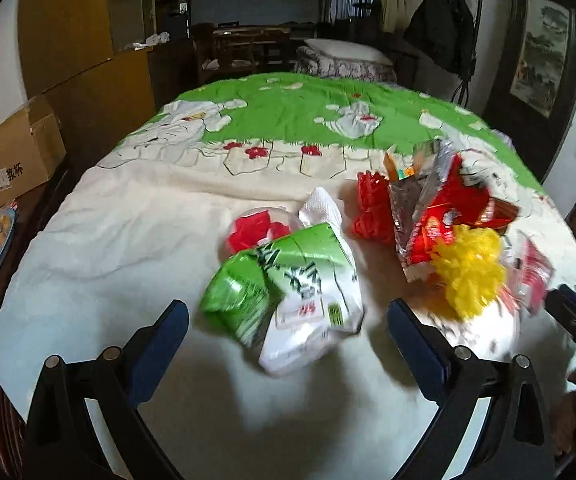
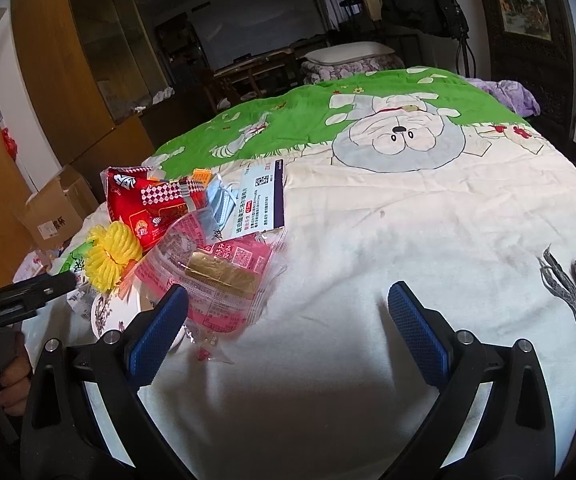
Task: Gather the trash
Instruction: 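Reach into the pile and grasp the green-white snack bag with the left tool, then grasp the pink plastic bag with the right tool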
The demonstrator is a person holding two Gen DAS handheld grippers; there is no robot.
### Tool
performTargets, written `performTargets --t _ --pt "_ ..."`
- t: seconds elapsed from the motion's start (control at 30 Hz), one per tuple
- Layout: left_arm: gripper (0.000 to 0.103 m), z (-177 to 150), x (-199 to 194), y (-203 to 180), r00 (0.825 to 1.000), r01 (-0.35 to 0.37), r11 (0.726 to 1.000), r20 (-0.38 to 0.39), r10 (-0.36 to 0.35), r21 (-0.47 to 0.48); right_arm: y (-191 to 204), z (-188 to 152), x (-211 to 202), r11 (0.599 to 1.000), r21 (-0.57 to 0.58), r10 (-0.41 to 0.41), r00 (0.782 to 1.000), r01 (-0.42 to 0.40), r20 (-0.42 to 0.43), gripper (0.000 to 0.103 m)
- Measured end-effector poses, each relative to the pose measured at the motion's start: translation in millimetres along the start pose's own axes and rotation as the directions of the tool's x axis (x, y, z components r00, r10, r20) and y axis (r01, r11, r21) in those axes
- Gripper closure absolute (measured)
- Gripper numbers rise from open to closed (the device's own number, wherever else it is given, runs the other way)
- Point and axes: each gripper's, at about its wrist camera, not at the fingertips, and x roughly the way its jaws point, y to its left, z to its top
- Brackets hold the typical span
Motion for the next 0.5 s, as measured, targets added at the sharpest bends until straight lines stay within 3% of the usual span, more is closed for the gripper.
performTargets --t 0.13,0.23,0.3,0.5 --pt "0.006 3 27 6 0.998 -0.025 0.999 -0.061 0.022 -0.043 -2 0 1 1.000 0.008 0.010 1.000 -0.010 -0.008 0.007" --pt "0.006 0 38 14 0.996 -0.002 0.997 -0.092 -0.005 -0.079 -5 0 3 1.000 0.020 0.019 1.000 -0.018 -0.014 0.007" --pt "0.016 -2 32 18 0.997 0.029 0.996 -0.064 -0.035 -0.090 -7 1 4 0.999 0.030 0.024 1.000 -0.023 -0.017 0.007" --pt "0.016 -2 -14 22 0.998 0.028 0.997 0.060 -0.024 -0.076 -7 0 4 0.999 0.030 0.030 0.999 -0.029 -0.016 0.007"
